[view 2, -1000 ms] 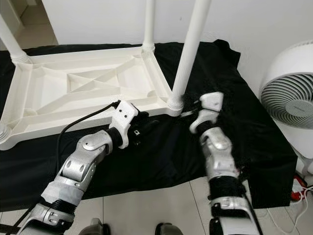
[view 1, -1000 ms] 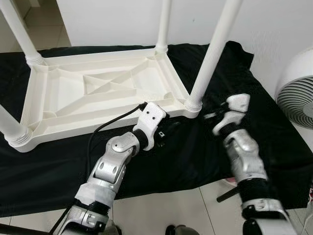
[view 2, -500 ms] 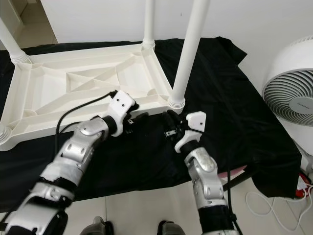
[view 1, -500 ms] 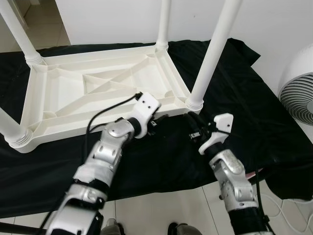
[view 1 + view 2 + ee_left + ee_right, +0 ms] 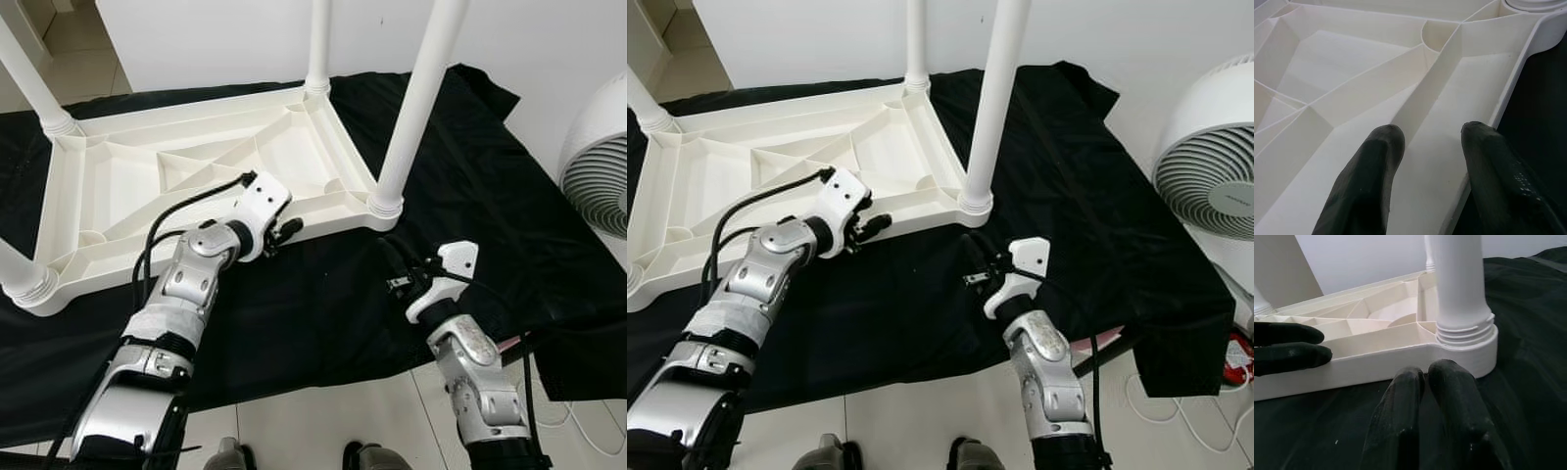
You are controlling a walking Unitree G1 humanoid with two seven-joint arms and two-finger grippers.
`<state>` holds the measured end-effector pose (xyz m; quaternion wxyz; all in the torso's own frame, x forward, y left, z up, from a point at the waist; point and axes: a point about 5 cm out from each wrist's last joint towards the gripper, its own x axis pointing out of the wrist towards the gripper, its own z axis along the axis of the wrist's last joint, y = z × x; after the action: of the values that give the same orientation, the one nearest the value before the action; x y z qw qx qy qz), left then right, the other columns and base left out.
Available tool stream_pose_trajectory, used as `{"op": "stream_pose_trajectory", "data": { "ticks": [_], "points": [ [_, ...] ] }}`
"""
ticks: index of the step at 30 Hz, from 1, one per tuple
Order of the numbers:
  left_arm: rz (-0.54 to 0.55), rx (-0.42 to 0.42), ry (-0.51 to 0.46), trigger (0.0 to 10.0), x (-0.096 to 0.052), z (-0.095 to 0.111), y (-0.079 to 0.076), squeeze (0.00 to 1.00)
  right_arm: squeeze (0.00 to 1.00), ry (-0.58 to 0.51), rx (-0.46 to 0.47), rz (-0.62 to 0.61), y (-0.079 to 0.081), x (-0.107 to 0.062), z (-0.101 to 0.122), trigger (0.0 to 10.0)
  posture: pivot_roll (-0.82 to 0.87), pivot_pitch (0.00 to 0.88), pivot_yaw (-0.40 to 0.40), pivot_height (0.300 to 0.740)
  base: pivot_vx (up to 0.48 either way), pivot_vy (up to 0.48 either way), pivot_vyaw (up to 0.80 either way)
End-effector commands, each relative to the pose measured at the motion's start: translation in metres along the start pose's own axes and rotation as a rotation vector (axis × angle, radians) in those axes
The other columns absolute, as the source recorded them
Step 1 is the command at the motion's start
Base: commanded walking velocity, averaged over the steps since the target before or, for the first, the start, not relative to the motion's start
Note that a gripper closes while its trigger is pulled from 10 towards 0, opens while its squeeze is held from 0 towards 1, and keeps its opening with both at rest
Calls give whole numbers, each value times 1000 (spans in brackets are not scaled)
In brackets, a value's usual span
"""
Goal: Building children table
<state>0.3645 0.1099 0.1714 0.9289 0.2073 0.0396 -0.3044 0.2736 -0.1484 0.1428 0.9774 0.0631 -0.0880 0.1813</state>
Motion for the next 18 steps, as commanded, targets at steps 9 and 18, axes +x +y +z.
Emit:
{"op": "stream_pose_trajectory", "data": {
  "ticks": [9,18],
  "points": [
    [323,-196,-128,10000,-23,6,36,0,0,32,12,-17,1,-4,-4,10000,-101,139,70,740,0,0,0],
    [195,-119,-88,10000,-30,-5,27,0,0,43,15,1,4,-4,-3,10000,-93,146,64,740,0,0,0]
  ]
}}
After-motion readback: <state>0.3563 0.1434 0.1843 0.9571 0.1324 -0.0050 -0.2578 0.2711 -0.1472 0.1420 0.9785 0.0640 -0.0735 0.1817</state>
